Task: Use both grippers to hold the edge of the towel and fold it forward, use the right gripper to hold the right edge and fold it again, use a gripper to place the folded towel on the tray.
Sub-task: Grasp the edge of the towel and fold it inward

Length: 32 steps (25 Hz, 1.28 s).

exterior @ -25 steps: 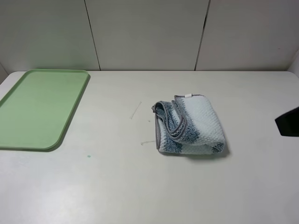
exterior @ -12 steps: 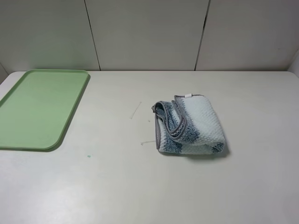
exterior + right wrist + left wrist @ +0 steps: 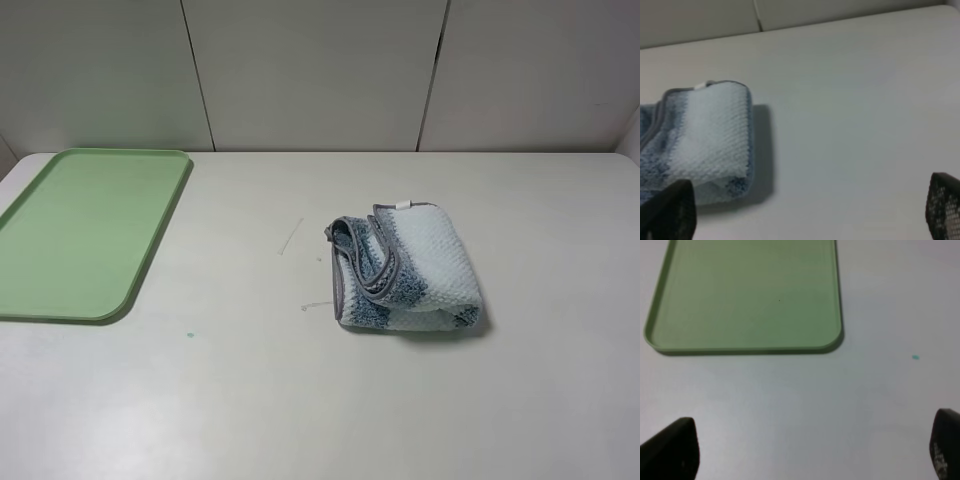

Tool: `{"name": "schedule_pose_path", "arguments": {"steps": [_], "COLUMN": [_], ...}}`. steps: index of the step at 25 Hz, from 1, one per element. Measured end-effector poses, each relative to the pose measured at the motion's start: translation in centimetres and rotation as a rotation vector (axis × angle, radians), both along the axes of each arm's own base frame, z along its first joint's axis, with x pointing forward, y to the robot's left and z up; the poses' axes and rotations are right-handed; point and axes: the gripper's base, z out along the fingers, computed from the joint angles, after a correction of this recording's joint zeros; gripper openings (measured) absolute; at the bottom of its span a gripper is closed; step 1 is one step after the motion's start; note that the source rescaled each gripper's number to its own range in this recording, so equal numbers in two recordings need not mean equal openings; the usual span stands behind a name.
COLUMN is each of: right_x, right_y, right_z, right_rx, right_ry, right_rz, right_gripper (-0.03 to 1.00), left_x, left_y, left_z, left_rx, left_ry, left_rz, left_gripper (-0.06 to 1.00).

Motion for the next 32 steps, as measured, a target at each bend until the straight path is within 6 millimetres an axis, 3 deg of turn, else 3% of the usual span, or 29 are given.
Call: {"name": "schedule_pose_path", "arguments": {"steps": [32], "right_x": [-0.01], "right_y": [-0.14], "right_z": [-0.03], "right_rx": [-0.016], "right_ry": [-0.001], "right_rz": [-0.013], "right_gripper": [1.00], "left_x": [0.03], "left_y": [-0.09], "left_z": [0.04], "left_rx": [-0.008], "left_ry": [-0.005], "left_rz": [-0.006], "left_gripper": [0.91]}}
